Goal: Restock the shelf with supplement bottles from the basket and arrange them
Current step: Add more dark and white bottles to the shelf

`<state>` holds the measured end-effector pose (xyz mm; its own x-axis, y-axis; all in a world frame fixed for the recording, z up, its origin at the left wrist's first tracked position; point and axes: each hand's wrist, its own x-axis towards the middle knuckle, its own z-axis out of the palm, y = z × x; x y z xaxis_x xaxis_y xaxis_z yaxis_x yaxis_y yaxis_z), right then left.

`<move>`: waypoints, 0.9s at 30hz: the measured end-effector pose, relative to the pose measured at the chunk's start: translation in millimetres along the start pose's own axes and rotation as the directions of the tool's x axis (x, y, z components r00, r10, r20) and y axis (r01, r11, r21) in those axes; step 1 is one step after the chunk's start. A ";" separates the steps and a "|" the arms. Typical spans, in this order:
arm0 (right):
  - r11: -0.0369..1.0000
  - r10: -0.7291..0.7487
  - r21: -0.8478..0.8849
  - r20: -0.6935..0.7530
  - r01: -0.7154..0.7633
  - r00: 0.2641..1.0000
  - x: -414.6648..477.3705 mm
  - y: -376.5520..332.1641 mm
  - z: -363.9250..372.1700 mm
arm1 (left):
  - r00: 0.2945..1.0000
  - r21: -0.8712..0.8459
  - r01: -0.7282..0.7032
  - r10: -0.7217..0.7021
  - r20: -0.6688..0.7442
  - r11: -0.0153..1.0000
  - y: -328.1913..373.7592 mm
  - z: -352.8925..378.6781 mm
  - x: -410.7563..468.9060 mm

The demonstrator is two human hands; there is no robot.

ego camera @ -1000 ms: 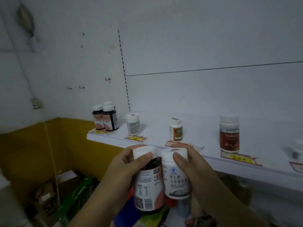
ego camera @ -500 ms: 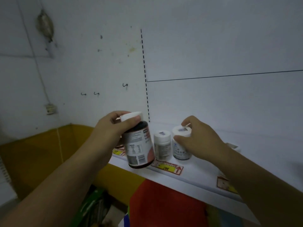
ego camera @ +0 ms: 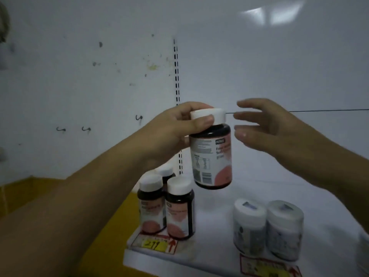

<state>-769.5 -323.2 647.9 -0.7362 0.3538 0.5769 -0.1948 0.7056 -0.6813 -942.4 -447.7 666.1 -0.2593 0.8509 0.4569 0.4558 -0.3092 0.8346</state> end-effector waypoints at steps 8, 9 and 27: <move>0.986 0.108 -0.133 0.030 -0.103 0.994 90.1 12.3 28.7 | 0.997 0.307 -0.057 0.039 0.064 0.950 -29.4 -39.5 61.3; 0.976 0.134 -0.177 0.006 -0.131 0.991 93.4 20.4 35.1 | 0.997 0.399 -0.052 0.026 0.069 0.915 -35.0 -41.4 66.5; 0.552 0.256 -0.832 0.117 -0.046 0.959 40.9 78.2 17.3 | 0.775 0.956 0.022 -0.609 0.168 0.291 -71.7 -41.1 81.7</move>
<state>-826.1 -264.1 610.4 -0.8322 0.4485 0.3261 0.4658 0.8845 -0.0278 -1031.2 -373.5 656.2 -0.3359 0.9191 -0.2061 0.9414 0.3348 -0.0411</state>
